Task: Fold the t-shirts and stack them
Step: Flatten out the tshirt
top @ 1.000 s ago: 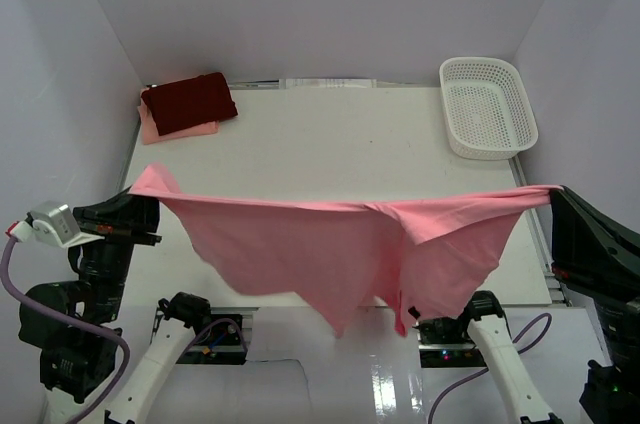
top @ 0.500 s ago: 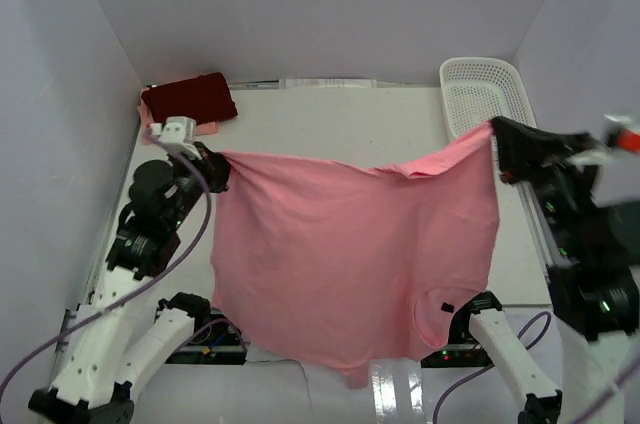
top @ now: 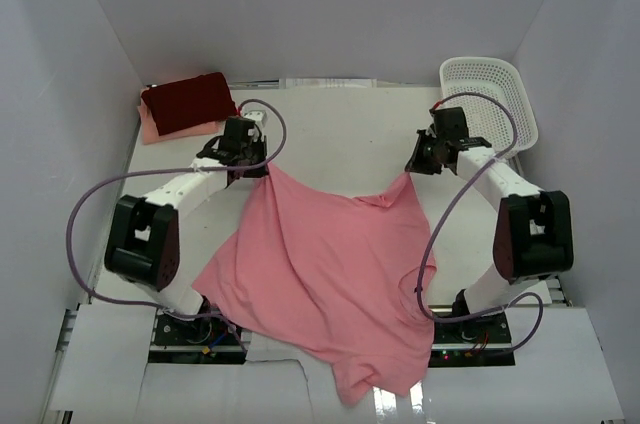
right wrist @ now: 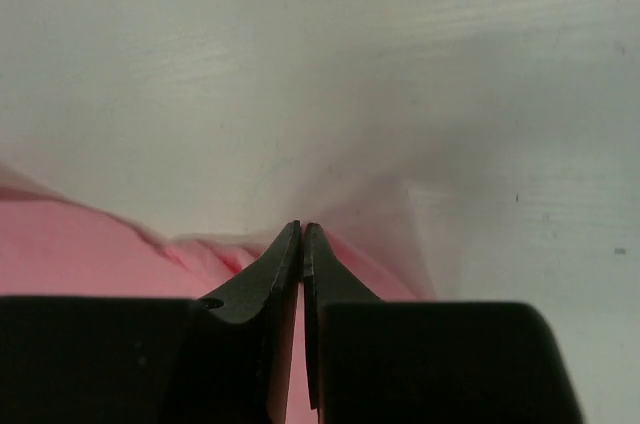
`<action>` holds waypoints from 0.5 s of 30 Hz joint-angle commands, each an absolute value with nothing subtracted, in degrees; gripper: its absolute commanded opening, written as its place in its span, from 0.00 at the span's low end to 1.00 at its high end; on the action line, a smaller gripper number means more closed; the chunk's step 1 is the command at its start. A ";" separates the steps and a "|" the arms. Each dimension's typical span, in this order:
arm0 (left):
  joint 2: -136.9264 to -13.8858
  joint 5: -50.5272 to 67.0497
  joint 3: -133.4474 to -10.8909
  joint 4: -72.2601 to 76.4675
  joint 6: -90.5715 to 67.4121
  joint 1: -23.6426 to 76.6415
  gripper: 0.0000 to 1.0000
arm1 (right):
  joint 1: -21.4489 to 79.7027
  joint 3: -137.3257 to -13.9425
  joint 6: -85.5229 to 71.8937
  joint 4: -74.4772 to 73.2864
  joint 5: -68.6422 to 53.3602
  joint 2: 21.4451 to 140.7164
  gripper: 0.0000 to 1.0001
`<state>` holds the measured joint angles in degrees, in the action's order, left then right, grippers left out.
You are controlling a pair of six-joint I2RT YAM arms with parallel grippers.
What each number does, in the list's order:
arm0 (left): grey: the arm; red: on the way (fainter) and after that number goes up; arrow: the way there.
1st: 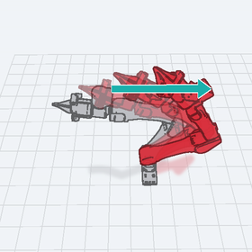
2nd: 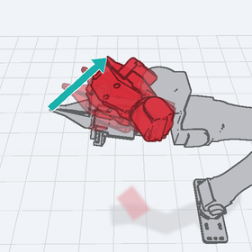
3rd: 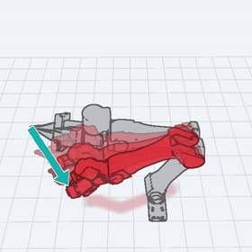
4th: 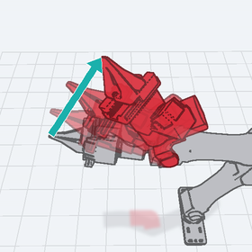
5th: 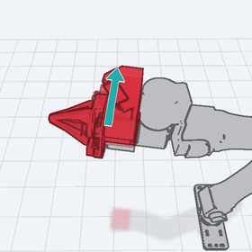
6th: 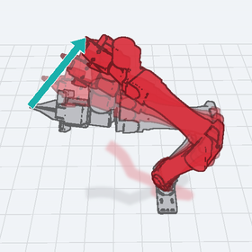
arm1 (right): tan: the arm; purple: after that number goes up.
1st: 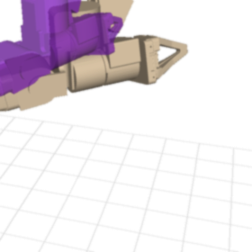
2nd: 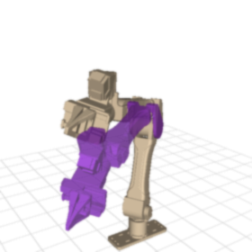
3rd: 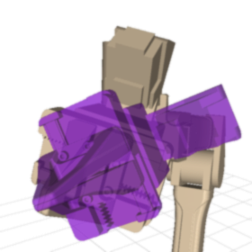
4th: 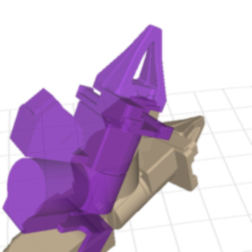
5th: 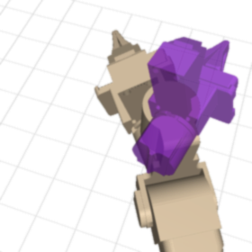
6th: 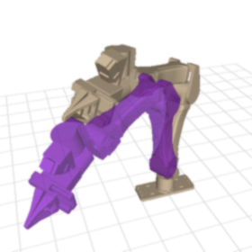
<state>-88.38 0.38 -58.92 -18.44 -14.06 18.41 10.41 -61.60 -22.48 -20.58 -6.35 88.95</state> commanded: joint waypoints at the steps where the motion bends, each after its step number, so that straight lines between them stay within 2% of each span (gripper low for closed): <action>1: -96.30 1.48 -67.56 -15.72 -8.62 18.02 0.00 | 10.46 -70.90 -21.45 -14.33 -3.35 95.08 0.08; 5: -111.67 2.72 -79.25 -20.21 -5.71 17.93 0.00 | 10.20 -78.82 -20.04 -14.68 -0.27 104.21 0.08; 10: -119.34 0.36 -86.29 -23.63 -5.63 17.93 0.00 | 7.57 -87.09 -19.68 -15.29 4.65 110.91 0.08; 15: -122.97 -9.29 -94.39 -32.15 -5.98 17.93 0.00 | 6.94 -92.55 -19.95 -18.36 3.26 114.00 0.08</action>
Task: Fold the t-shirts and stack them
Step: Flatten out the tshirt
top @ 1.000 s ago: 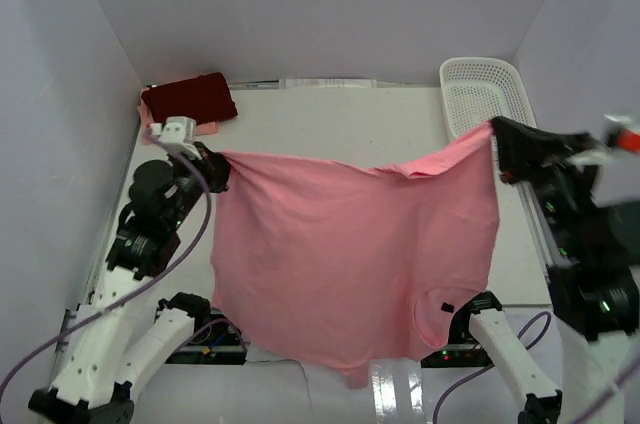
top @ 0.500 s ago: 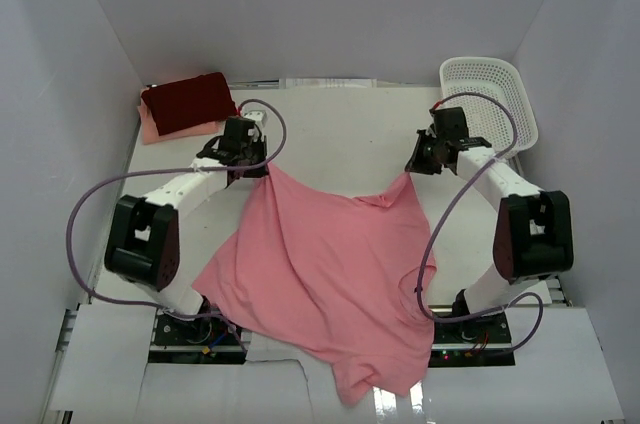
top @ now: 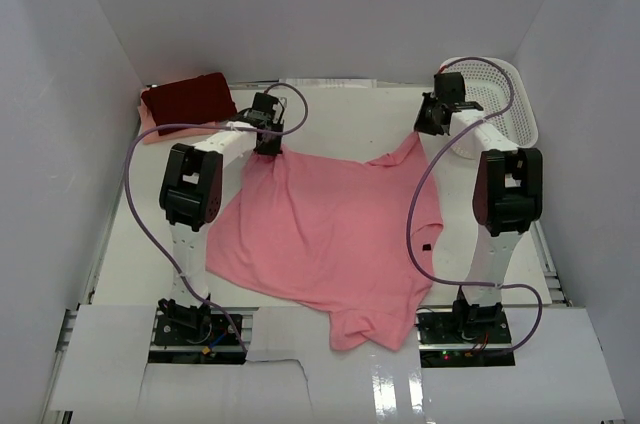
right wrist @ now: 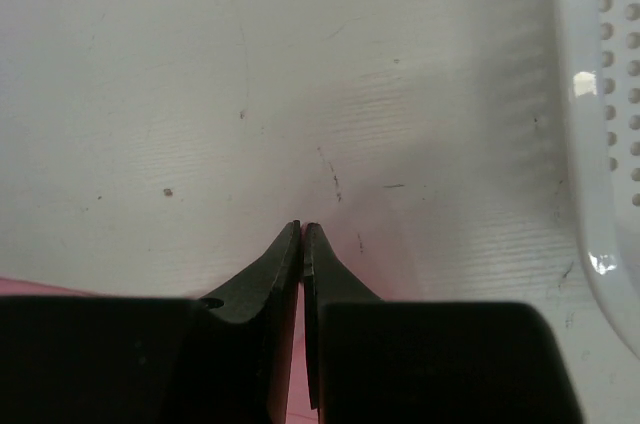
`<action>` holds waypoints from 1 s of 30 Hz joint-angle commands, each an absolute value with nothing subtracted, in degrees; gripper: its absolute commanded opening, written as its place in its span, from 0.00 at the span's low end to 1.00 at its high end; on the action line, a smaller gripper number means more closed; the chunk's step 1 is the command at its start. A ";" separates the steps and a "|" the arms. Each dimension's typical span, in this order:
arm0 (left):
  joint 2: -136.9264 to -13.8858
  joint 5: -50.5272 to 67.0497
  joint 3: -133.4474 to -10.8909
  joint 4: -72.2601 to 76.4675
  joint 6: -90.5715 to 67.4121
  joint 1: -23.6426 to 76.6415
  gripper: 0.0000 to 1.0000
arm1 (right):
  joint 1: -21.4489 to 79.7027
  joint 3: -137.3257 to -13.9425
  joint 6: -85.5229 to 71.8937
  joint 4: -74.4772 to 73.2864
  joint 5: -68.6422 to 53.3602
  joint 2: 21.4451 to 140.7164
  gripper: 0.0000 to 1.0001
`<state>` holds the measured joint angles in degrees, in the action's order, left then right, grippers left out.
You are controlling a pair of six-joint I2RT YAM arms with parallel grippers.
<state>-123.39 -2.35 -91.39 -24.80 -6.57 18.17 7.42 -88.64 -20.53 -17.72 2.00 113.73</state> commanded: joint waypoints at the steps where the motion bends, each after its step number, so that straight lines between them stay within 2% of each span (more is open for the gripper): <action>1: -122.26 -10.97 -94.22 -32.60 -6.24 17.93 0.00 | 6.94 -91.77 -20.13 -18.02 1.34 113.21 0.08; 6: -115.93 -17.31 -91.15 -33.92 -7.56 17.93 0.01 | 7.73 -84.29 -21.18 -12.57 0.62 103.63 0.08; 9: -115.31 -19.95 -92.11 -35.07 -7.65 17.93 0.37 | 7.82 -86.21 -20.31 -14.06 0.62 103.62 0.08; 11: -115.14 -22.83 -92.63 -34.98 -8.70 17.93 0.55 | 7.82 -87.71 -19.78 -14.24 0.62 104.94 0.08; 12: -115.05 -23.81 -92.98 -34.81 -9.31 17.84 0.70 | 7.82 -88.15 -19.34 -14.41 0.62 105.38 0.08; 15: -112.95 -24.96 -93.60 -31.84 -10.63 17.67 0.85 | 7.82 -88.33 -19.07 -14.77 0.62 106.43 0.08; 22: -110.65 -22.76 -94.04 -29.35 -5.28 17.67 0.88 | 7.82 -86.04 -19.25 -13.45 -1.93 106.78 0.08; 30: -105.48 -19.08 -86.76 -30.32 -1.76 17.58 0.91 | 7.82 -86.92 -19.60 -14.15 -2.02 108.54 0.08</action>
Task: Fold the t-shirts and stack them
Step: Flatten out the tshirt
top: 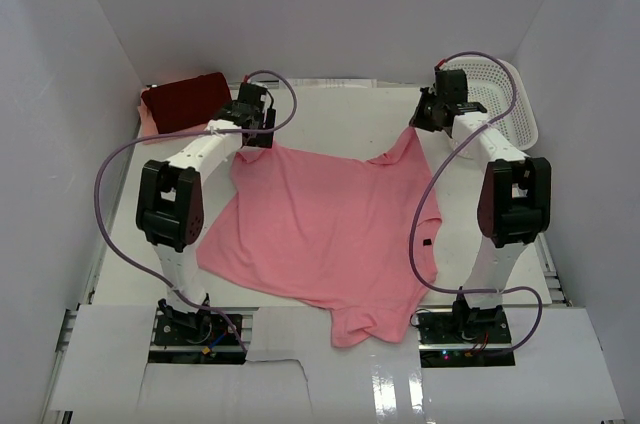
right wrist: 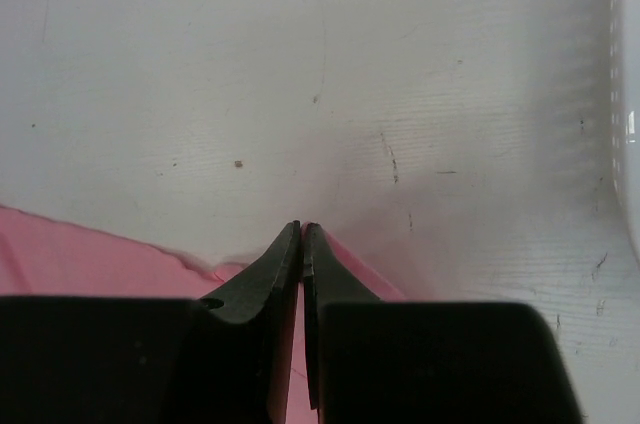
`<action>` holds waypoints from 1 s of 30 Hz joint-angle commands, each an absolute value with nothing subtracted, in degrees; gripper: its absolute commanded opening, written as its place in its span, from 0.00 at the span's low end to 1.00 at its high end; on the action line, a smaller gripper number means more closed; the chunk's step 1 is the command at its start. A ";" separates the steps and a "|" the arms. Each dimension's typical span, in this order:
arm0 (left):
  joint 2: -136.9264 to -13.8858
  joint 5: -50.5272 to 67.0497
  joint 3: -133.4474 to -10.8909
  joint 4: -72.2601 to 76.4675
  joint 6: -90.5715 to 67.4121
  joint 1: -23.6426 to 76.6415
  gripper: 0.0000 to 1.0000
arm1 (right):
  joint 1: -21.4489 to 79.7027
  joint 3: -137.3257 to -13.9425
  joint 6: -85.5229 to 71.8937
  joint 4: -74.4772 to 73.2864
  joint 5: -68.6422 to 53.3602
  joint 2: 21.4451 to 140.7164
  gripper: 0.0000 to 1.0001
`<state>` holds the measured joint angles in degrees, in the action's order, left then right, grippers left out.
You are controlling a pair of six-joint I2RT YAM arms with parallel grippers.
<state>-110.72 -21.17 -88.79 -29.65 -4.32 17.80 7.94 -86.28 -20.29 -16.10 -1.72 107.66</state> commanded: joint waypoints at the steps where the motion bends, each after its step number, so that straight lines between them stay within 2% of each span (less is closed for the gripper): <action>1: -104.86 -18.46 -86.31 -30.67 -1.32 17.58 0.91 | 7.82 -87.01 -19.60 -14.15 -2.02 108.63 0.08; 5: -103.88 -14.07 -85.86 -33.21 3.68 17.14 0.98 | 7.82 -87.54 -19.51 -14.41 -2.90 109.25 0.08; 8: -104.42 -11.35 -86.14 -34.72 9.21 17.14 0.95 | 7.82 -87.63 -19.51 -14.68 -3.25 109.42 0.08; 11: -103.27 -7.30 -82.71 -33.58 14.58 17.23 0.96 | 7.82 -87.54 -19.42 -14.68 -3.60 109.42 0.08; 15: -104.32 -11.07 -81.83 -33.75 18.19 17.14 0.95 | 7.82 -87.19 -19.25 -14.85 -3.69 108.99 0.08; 17: -105.11 -11.43 -82.61 -34.36 19.95 17.05 0.90 | 7.82 -87.10 -19.25 -14.85 -3.95 108.81 0.08; 18: -105.99 -11.34 -82.79 -34.71 20.73 16.96 0.71 | 7.82 -87.19 -19.25 -14.85 -4.04 108.81 0.08; 19: -106.52 -11.42 -83.05 -34.72 22.13 16.96 0.60 | 7.82 -87.27 -19.25 -15.03 -4.04 108.90 0.08; 20: -107.13 -11.69 -83.75 -34.72 22.50 16.96 0.51 | 7.82 -87.45 -19.25 -15.12 -4.13 108.98 0.08; 21: -108.27 -12.04 -84.11 -34.72 22.50 16.79 0.47 | 7.82 -87.54 -19.25 -15.20 -4.13 108.98 0.08; 26: -110.65 -12.21 -84.46 -31.91 22.32 15.65 0.42 | 7.82 -86.93 -19.34 -15.12 -4.22 108.98 0.08; 30: -111.80 -13.88 -83.41 -30.50 23.11 15.29 0.45 | 7.91 -86.22 -19.25 -15.12 -4.04 108.81 0.08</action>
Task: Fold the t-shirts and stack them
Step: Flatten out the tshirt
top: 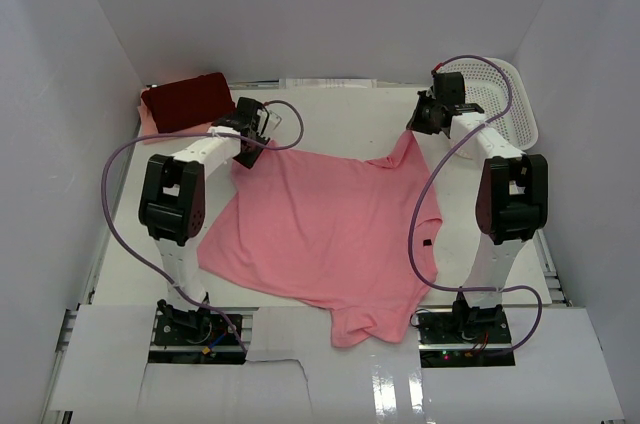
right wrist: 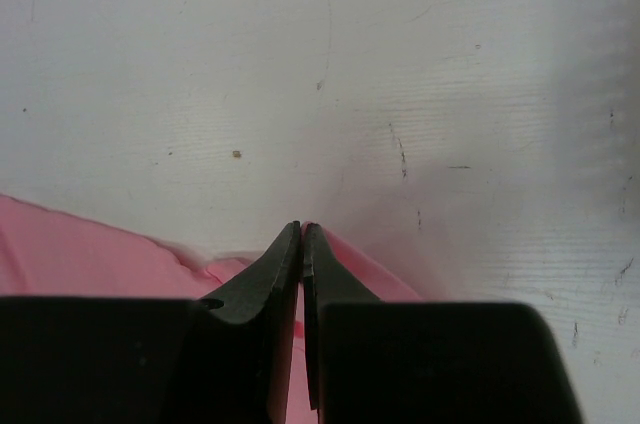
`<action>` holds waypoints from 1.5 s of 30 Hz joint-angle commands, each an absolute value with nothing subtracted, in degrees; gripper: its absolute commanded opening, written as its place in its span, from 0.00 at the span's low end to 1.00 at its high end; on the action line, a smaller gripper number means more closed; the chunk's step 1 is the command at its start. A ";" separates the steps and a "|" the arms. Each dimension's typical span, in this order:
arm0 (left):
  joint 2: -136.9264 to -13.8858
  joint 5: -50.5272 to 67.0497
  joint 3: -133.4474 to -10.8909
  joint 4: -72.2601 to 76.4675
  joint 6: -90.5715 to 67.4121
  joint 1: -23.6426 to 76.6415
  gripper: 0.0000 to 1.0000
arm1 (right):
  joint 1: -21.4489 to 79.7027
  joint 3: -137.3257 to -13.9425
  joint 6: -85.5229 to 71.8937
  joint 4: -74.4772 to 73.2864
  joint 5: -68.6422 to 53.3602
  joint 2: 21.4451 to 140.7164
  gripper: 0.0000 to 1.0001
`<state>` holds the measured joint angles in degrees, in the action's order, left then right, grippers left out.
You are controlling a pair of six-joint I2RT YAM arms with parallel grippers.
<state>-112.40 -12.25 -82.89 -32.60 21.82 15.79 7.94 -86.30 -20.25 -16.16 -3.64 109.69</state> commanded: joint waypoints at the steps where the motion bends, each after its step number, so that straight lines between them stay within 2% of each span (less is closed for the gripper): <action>1: -112.23 -13.71 -83.41 -29.71 23.12 15.21 0.45 | 7.74 -86.22 -19.25 -15.12 -4.04 108.81 0.08; 6: -114.26 -12.22 -85.34 -29.62 22.85 14.59 0.42 | 7.82 -86.31 -18.90 -15.03 -3.69 108.98 0.08; 21: -113.47 -6.33 -86.48 -30.23 22.41 14.68 0.43 | 7.82 -87.54 -18.99 -15.47 -3.78 110.04 0.08; 40: -119.44 -7.38 -90.00 -31.38 20.83 14.42 0.43 | 7.82 -88.07 -18.81 -15.82 -3.34 110.57 0.08; 42: -119.88 -7.47 -90.44 -31.38 20.57 14.06 0.43 | 7.82 -88.07 -18.72 -15.82 -3.34 110.57 0.08; 45: -120.85 -7.47 -91.49 -32.16 20.04 13.62 0.36 | 7.82 -87.89 -18.72 -15.82 -3.08 110.48 0.08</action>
<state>-120.79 -7.75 -89.30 -31.35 20.86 14.50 7.94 -86.30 -19.29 -16.51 -3.57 110.10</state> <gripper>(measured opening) 0.367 0.081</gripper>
